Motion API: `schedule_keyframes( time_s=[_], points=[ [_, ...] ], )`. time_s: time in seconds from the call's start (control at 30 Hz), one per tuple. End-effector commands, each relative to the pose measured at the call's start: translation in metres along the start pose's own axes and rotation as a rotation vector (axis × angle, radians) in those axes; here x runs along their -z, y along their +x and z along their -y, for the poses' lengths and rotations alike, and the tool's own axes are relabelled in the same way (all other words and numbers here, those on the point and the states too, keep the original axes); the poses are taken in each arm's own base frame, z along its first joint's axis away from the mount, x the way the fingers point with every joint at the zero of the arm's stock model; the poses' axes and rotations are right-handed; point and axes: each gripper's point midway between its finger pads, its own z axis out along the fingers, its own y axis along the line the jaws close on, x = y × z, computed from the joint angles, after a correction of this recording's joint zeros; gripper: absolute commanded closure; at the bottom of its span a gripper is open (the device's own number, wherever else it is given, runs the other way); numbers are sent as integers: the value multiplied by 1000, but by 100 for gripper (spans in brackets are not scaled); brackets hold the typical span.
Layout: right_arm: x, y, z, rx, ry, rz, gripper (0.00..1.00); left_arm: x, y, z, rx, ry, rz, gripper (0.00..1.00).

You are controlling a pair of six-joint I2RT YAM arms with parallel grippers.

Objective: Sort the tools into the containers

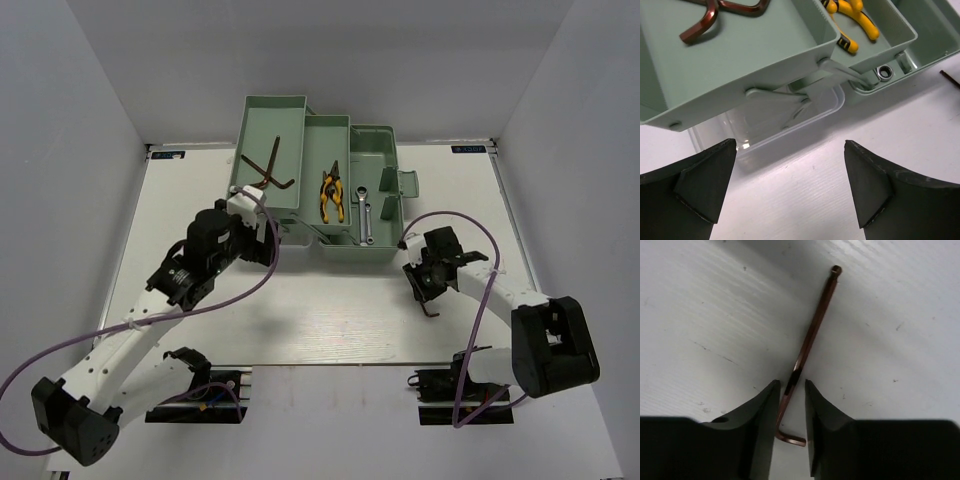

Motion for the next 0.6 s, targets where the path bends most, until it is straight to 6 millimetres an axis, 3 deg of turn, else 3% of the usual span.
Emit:
schedule_keyframes(
  time_s=[0.0,0.07,0.2,0.4,0.5,0.57],
  points=[
    [-12,24,2,-21,24,-95,69,15,-18,-10,2,-53,93,1],
    [-14,28,2,-23,24,-117,82,28,-27,-14,8,-73,149,1],
    [-13,34,2,-30,21,-146,99,45,-35,-20,17,-100,224,1],
    [-6,30,-1,-27,1,-143,100,50,-38,-25,24,-119,247,1],
    [7,18,-6,-10,-43,-108,100,50,-38,-25,24,-119,247,1],
    [25,0,-11,-5,-78,-27,100,50,-38,-25,24,-119,247,1]
  ],
)
